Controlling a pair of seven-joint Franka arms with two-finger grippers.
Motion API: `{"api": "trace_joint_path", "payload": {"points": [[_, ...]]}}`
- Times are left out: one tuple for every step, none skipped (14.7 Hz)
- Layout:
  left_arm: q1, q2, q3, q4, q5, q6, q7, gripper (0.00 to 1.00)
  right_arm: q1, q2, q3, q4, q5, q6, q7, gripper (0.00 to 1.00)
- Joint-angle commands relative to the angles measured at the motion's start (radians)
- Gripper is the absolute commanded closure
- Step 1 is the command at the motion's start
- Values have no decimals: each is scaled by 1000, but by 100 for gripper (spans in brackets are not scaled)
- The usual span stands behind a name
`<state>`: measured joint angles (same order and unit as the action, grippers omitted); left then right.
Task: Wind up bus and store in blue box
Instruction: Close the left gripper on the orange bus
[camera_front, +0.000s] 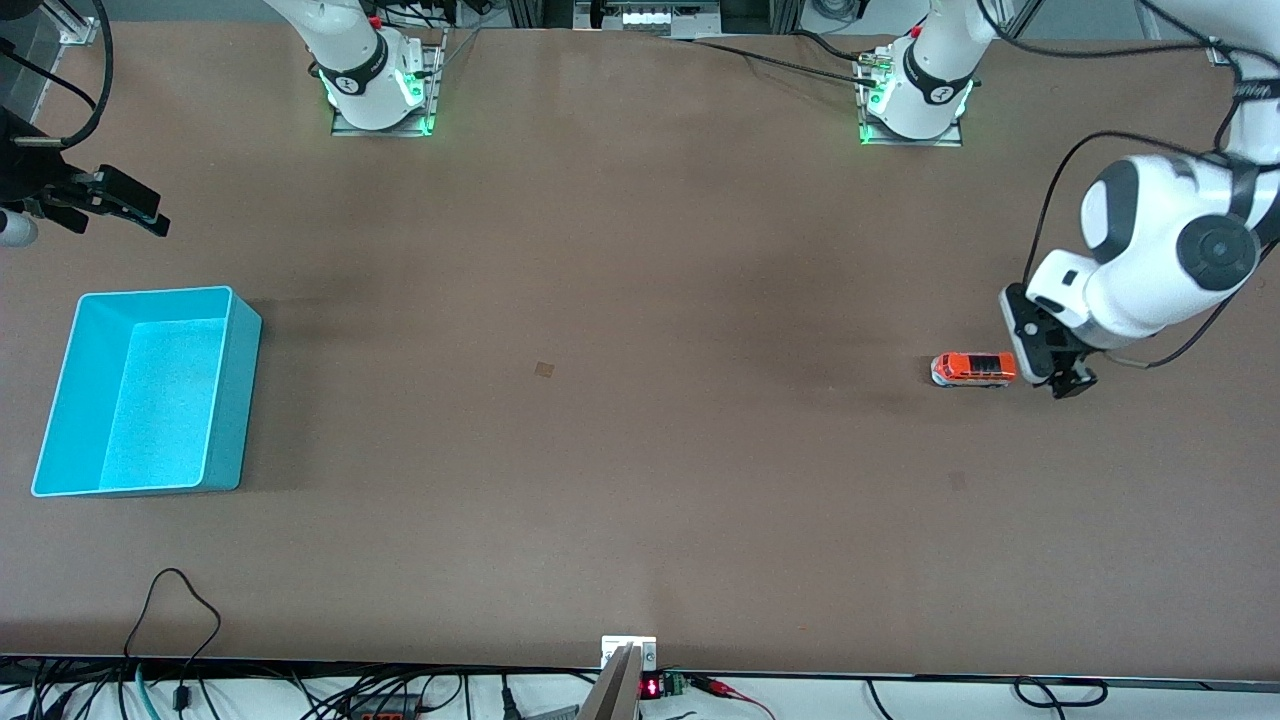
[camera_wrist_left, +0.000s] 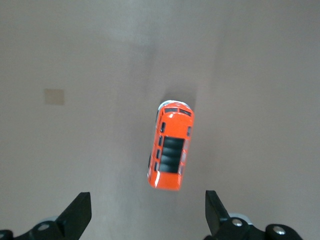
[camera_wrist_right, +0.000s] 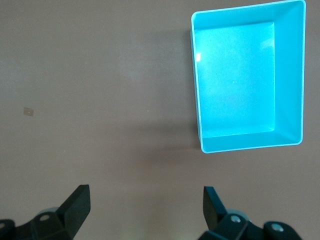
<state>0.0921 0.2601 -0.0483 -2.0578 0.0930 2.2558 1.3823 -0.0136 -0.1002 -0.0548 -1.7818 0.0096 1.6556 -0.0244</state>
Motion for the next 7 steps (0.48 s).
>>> {"api": "trace_joint_path", "payload": {"points": [[3, 82, -7, 19, 16, 63, 34, 0, -6, -6, 7, -8, -13, -5, -14, 0], [3, 105, -7, 19, 24, 88, 46, 0, -6, -6, 7, -10, -13, -5, -14, 0], [3, 126, -7, 18, 27, 100, 70, 0, -6, -4, 7, -10, -13, -4, -14, 0], [3, 137, -7, 10, 27, 100, 76, 0, -6, -4, 7, -10, -13, -1, -14, 0], [3, 137, -7, -10, 28, 100, 84, 0, -6, -3, 7, -8, -13, 0, -14, 0], [3, 137, -7, -25, 28, 103, 89, 0, -6, -1, 7, -10, -13, -2, -15, 0], [3, 136, -7, -39, 28, 119, 89, 0, -5, -1, 7, -10, -13, -2, -15, 0]]}}
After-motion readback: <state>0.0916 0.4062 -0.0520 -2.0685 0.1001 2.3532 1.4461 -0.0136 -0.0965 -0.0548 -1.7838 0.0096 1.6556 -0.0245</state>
